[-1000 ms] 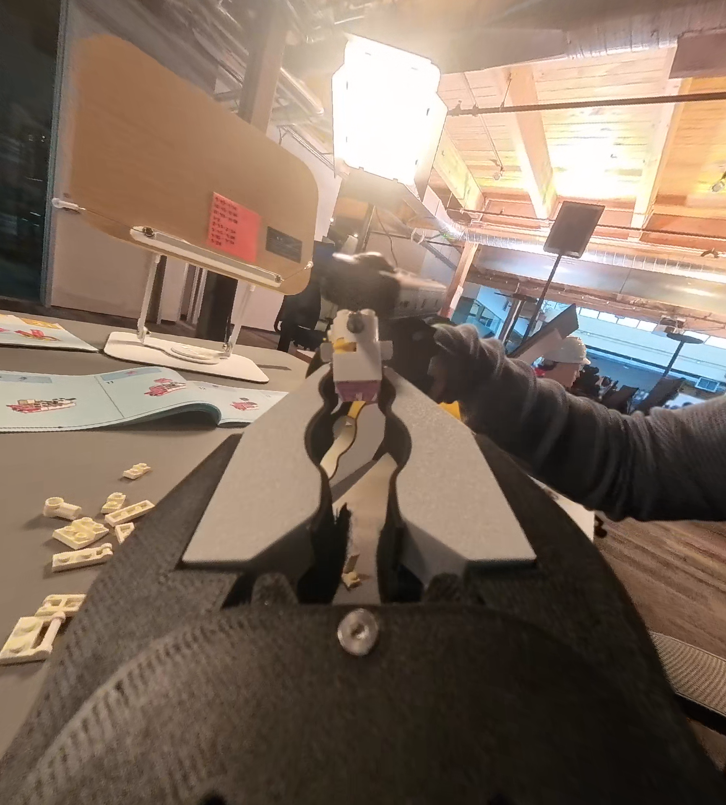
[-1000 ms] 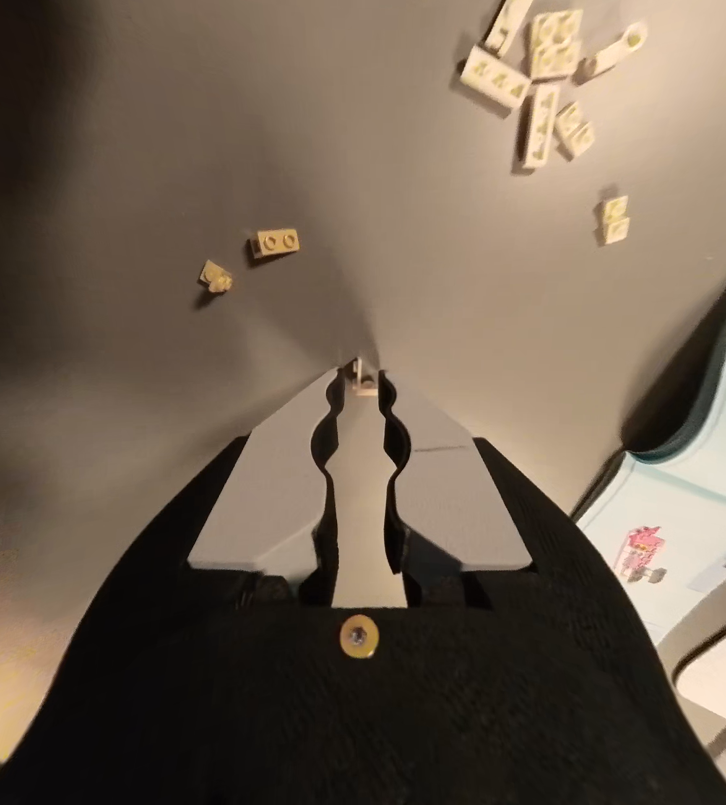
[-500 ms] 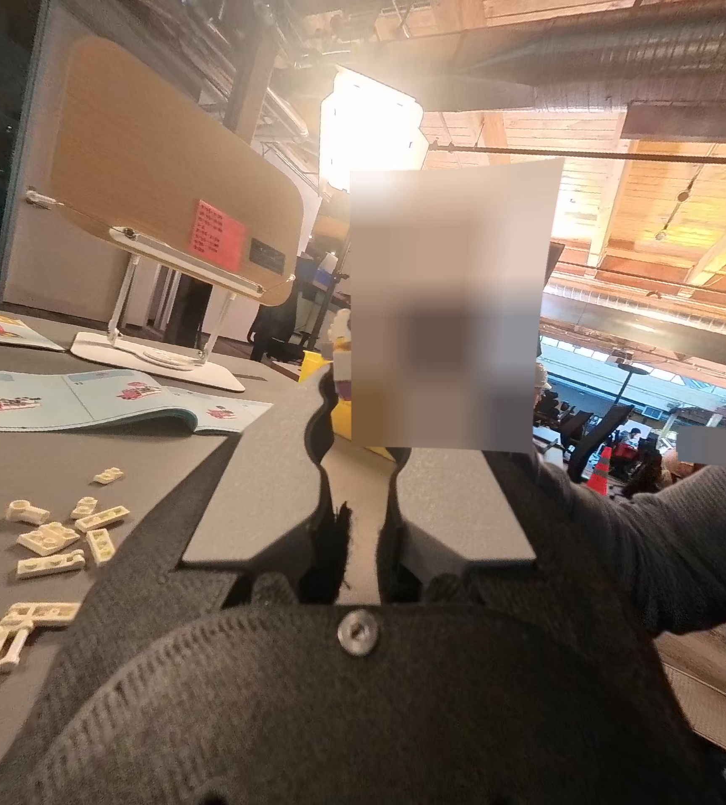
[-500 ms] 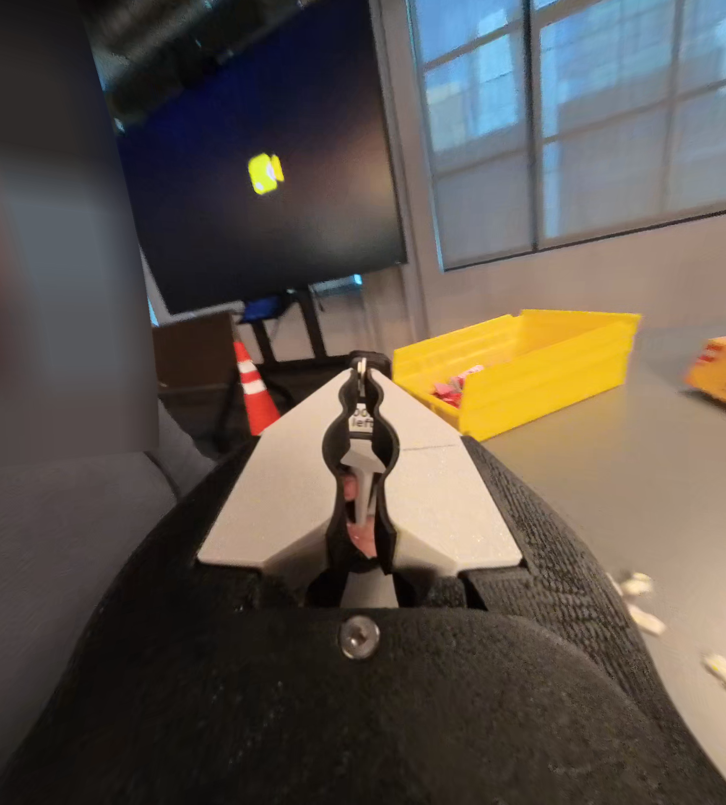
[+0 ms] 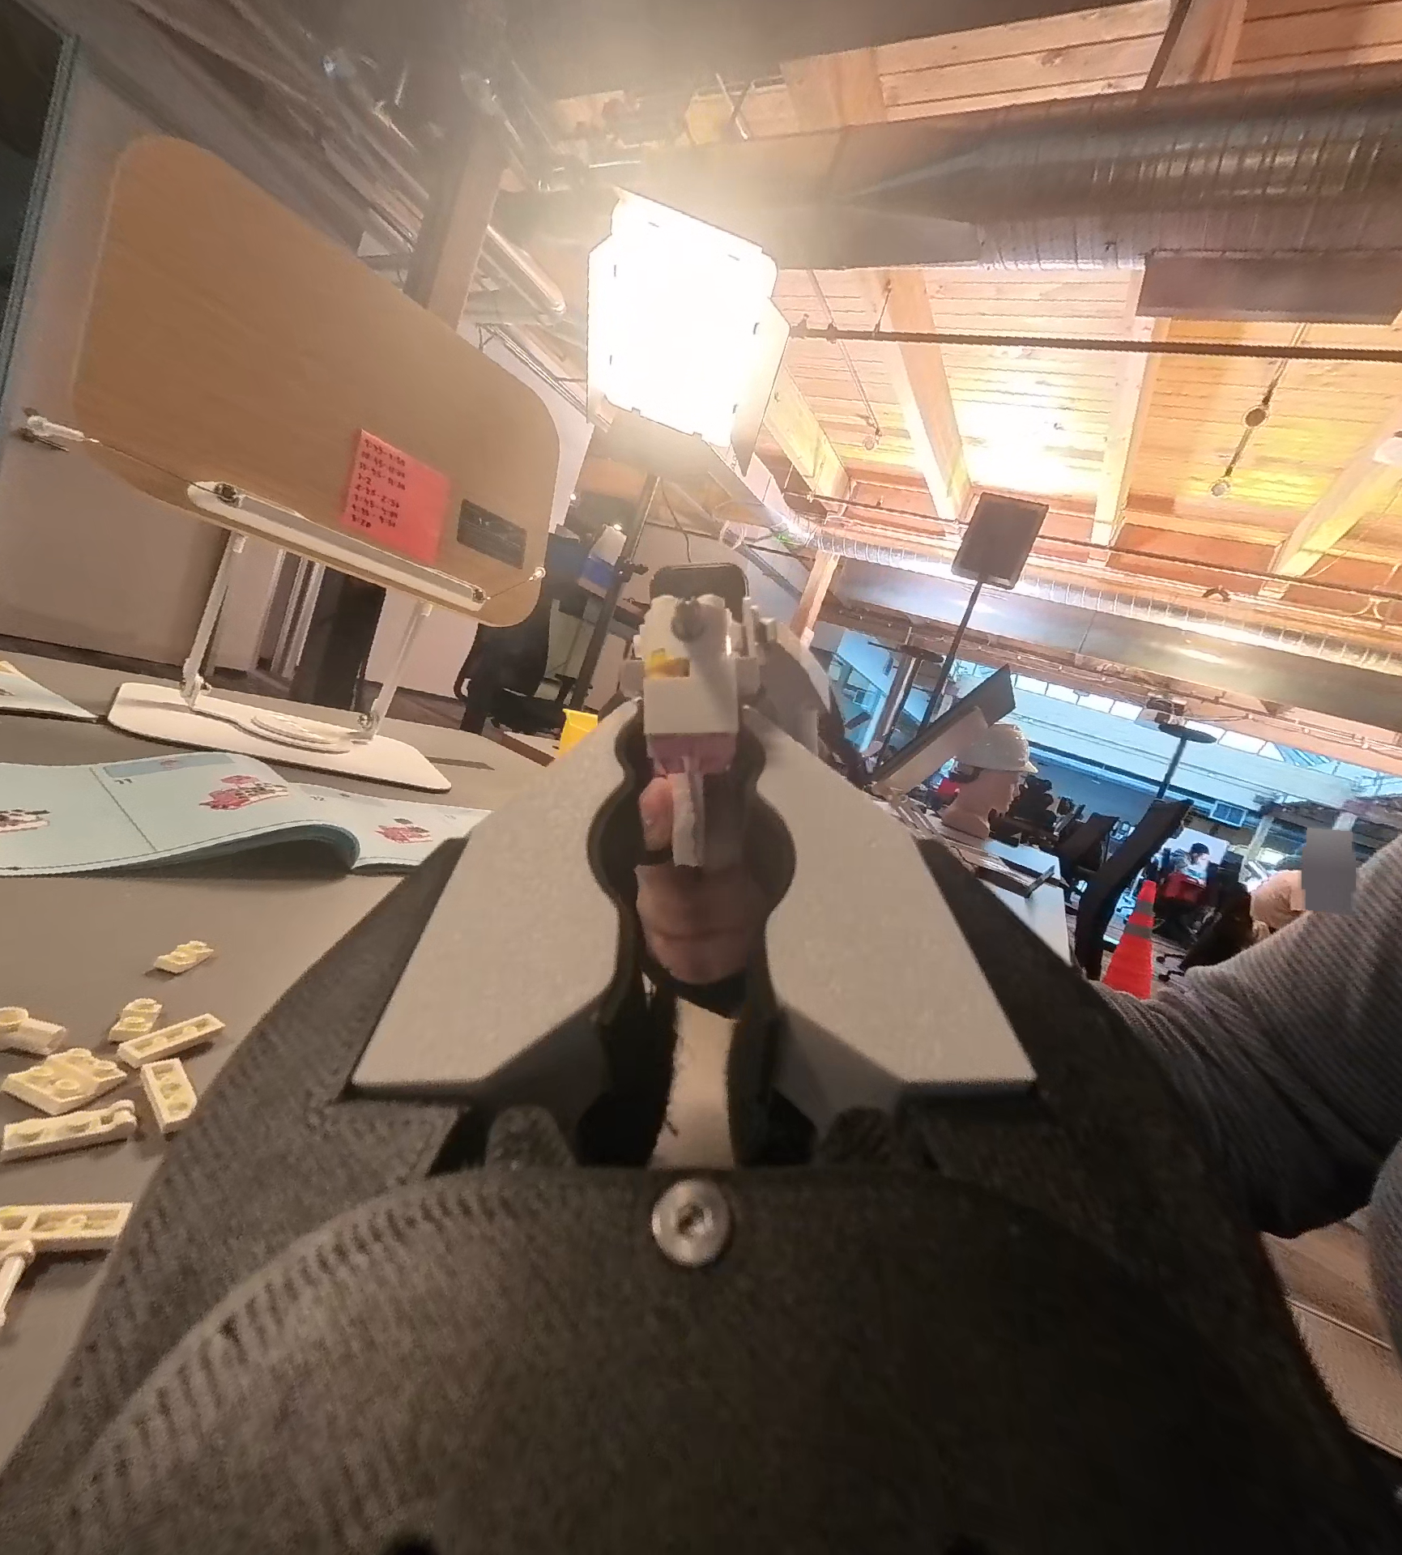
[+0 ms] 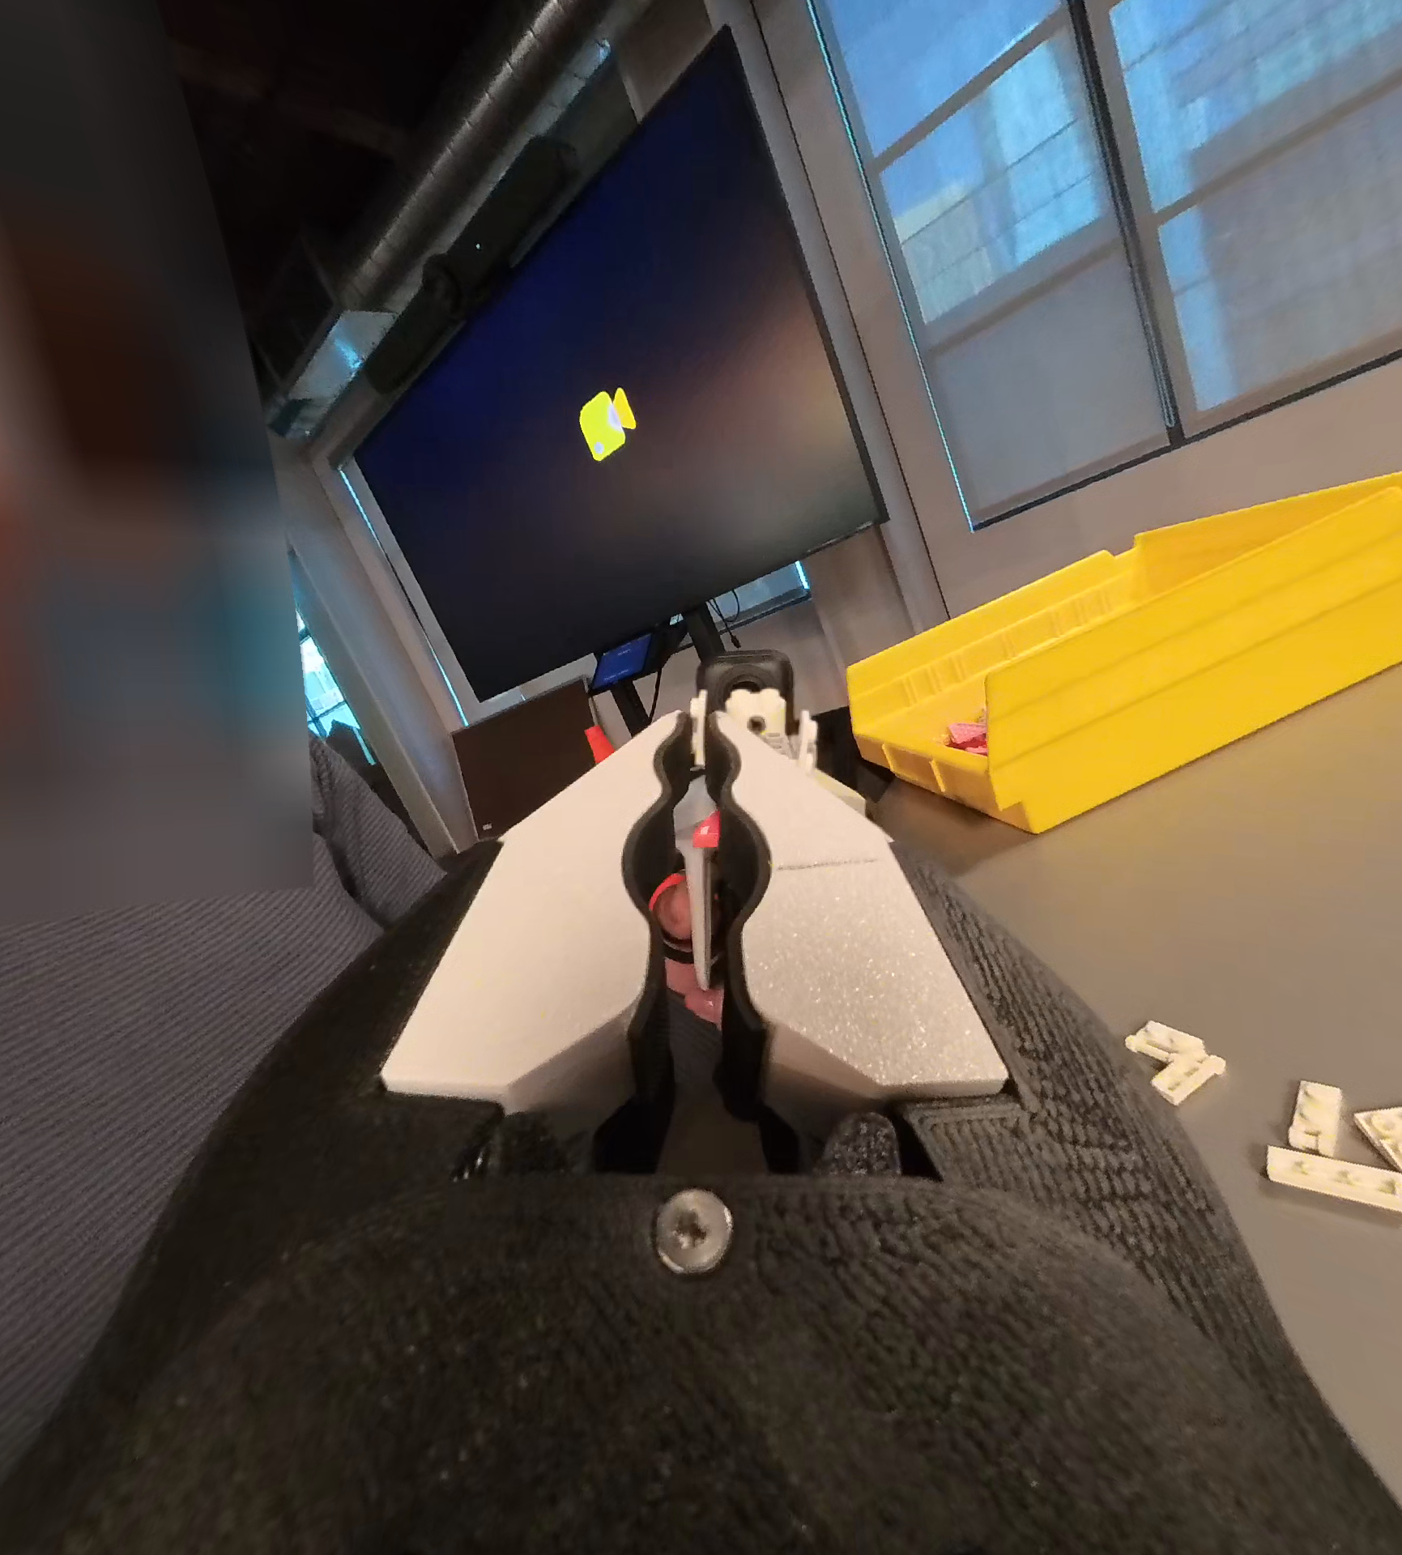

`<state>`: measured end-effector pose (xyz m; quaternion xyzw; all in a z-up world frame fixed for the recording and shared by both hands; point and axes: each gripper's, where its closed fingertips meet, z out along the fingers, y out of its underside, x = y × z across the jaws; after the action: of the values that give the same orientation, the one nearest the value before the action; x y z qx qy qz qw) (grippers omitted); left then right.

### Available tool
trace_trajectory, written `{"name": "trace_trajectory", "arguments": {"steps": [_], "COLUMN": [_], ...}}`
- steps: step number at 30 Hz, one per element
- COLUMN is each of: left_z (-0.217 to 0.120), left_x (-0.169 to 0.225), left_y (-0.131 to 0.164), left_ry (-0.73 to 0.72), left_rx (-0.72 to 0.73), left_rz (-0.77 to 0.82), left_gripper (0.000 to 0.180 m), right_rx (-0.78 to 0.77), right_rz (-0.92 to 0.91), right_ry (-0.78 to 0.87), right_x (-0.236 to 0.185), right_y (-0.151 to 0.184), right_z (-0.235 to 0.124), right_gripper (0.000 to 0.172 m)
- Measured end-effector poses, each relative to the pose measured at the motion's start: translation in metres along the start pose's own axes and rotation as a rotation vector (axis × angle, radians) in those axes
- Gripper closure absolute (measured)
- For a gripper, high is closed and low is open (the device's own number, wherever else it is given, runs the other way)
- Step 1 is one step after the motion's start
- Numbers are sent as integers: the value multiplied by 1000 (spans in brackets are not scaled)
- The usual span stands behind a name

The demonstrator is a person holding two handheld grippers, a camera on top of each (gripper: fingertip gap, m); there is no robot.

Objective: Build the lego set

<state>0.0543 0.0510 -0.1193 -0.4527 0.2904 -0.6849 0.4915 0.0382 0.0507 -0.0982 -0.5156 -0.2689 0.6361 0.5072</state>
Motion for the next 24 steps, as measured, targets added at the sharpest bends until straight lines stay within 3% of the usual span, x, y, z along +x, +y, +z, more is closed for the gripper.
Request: {"name": "trace_trajectory", "arguments": {"steps": [21, 24], "left_z": [-3, -3], "left_x": [4, 3], "left_y": [-2, -1], "left_ry": [-4, -1], "left_rx": [7, 1], "left_rz": [38, 19], "left_gripper": [164, 165], "right_rx": [-42, -86], "right_rz": [-61, -139], "right_ry": [26, 66], "right_x": [1, 2], "right_y": [7, 9], "right_z": [-2, -3], "right_gripper": [171, 171]}}
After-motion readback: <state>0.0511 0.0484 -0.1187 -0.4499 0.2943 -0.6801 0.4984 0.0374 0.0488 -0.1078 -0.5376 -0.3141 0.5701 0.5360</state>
